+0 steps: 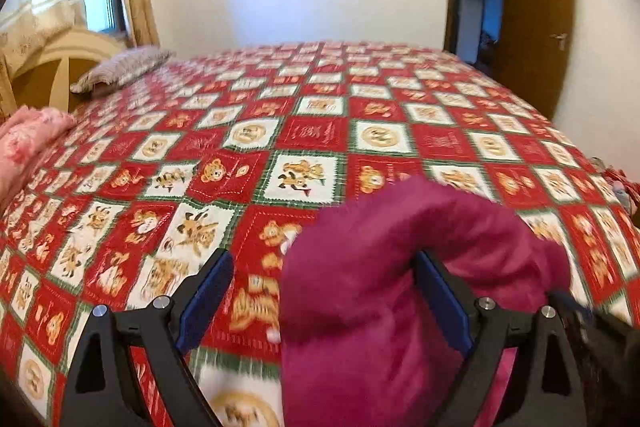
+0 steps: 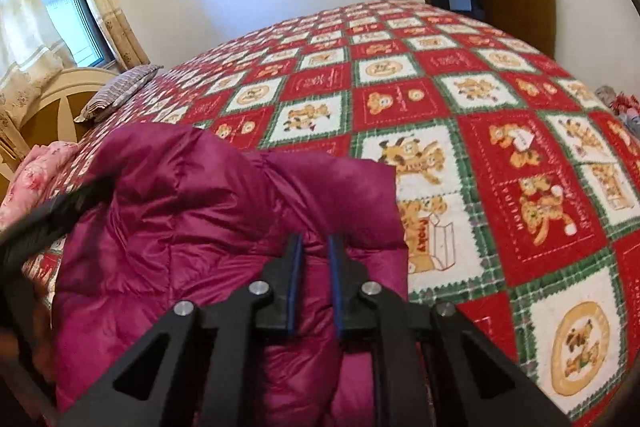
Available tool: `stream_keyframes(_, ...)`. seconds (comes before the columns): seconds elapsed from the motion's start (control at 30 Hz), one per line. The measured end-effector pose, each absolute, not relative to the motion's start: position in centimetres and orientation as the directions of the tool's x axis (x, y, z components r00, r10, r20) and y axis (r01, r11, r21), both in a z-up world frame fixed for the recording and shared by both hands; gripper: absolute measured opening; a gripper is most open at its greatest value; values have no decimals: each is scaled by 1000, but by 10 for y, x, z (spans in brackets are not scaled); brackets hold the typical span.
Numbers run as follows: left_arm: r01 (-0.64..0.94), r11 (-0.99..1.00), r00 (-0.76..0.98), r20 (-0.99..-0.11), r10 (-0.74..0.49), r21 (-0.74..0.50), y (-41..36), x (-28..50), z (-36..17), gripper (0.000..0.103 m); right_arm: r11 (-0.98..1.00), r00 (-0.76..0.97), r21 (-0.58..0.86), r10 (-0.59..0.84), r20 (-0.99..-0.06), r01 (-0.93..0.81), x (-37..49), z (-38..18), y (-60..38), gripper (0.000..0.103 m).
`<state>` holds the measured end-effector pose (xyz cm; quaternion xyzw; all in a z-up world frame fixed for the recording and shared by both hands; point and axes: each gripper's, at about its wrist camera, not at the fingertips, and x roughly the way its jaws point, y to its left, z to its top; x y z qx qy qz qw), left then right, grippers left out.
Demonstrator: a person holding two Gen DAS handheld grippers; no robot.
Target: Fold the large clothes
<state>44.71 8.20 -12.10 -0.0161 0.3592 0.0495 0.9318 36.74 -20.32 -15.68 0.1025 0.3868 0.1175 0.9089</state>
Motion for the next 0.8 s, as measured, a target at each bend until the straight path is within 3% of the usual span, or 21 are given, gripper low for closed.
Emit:
stream_keyframes(0.2, -115, 993, 653, -752, 93, 23, 80, 484, -155, 98, 954, 651, 271, 287, -702, -128, 371, -161, -200, 15)
stream_keyframes(0.37, -122, 988, 643, -750, 153, 98, 71, 487, -164, 99, 943, 640, 307, 314, -702, -126, 375, -165, -205, 15)
stream_keyframes(0.57, -123, 992, 620, -780, 87, 12, 82, 497, -178, 99, 951, 643, 285, 293, -707, -119, 377, -166, -201, 15)
stream_keyframes(0.8, -127, 989, 633, -761, 141, 77, 77, 479, -159, 99, 941, 646, 315, 317, -694, -123, 378, -167, -205, 14)
